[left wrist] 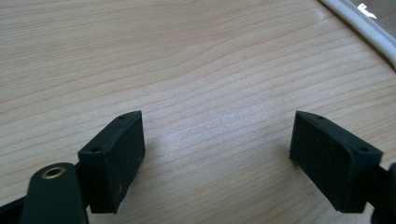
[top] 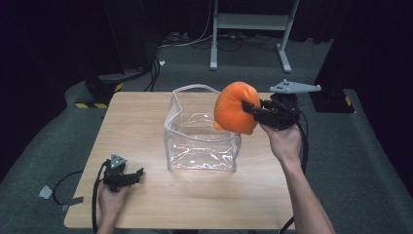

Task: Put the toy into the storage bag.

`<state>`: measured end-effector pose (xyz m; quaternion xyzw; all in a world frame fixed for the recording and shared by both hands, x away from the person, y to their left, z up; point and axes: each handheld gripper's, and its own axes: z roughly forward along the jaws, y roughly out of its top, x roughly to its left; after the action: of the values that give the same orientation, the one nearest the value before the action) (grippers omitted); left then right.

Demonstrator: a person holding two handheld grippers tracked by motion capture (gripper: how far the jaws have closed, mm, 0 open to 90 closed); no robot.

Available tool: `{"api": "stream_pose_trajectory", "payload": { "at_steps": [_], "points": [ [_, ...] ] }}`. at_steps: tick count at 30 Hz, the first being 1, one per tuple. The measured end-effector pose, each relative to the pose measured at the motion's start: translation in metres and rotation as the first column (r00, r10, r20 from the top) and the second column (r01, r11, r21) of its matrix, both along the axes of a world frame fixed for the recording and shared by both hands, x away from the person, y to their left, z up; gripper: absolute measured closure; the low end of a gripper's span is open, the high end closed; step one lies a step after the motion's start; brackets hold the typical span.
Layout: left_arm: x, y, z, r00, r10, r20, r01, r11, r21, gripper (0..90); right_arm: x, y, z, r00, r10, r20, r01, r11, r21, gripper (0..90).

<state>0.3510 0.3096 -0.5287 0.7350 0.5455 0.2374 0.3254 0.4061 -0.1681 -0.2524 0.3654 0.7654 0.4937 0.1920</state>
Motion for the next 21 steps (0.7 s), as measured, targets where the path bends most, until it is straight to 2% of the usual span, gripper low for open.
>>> {"api": "stream_pose_trajectory", "payload": {
  "at_steps": [21],
  "points": [
    [0.000, 0.000, 0.000, 1.0000, 0.000, 0.000, 0.000, 1.0000, 0.000, 18.2, 0.004, 0.024, -0.001, 0.9991, 0.042, 0.002, -0.042, 0.999, -0.009, 67.3]
  ]
}}
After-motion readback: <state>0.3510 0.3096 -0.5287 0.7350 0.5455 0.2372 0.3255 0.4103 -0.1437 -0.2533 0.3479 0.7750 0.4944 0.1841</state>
